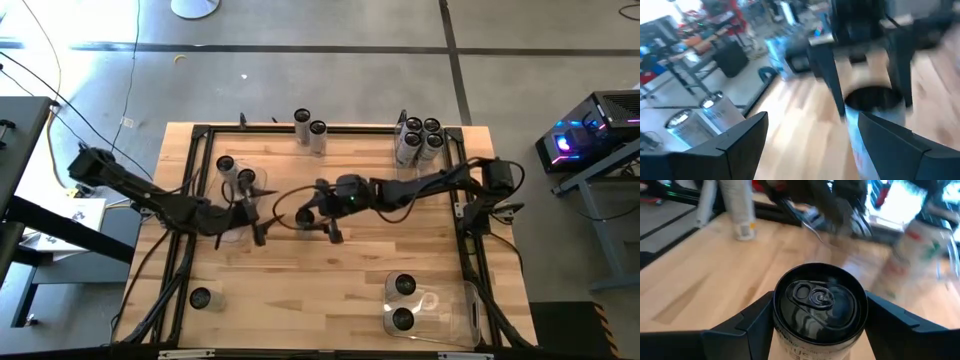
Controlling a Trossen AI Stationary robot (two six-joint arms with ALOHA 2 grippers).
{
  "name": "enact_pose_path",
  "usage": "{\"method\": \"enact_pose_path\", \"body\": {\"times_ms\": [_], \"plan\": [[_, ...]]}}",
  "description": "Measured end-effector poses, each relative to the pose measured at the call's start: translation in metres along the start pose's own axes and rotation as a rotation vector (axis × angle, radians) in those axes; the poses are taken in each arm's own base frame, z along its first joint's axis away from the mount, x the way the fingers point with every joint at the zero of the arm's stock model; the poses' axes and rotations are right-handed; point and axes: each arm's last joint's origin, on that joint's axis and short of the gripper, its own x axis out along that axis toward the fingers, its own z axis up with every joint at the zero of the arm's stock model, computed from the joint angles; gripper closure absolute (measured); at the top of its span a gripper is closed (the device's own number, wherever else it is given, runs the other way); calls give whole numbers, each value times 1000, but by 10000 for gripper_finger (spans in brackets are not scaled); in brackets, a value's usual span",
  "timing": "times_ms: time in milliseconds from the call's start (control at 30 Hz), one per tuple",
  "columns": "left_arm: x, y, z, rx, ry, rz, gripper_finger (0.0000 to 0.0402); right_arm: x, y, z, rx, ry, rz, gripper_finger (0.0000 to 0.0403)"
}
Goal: Sort soda cans
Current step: Put the white-pink soda can into the middle transparent bin
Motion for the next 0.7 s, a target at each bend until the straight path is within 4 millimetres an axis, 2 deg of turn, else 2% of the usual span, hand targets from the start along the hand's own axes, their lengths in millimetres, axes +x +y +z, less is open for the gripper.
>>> {"method": "enact_pose_path", "body": {"times_ms": [167,367,533,700], "plan": [[-14,-3,-8,-20,63,-71,99,1,7,3,-27,-22,35,156],[-15,-10,-15,-65,126,-250,99,1,8,3,-26,-27,62,140],[-13,-12,-17,-67,144,-268,99,3,9,1,-21,-29,114,138],[-11,-15,-18,-85,156,-283,99,13,10,-11,2,-14,149,137]]}}
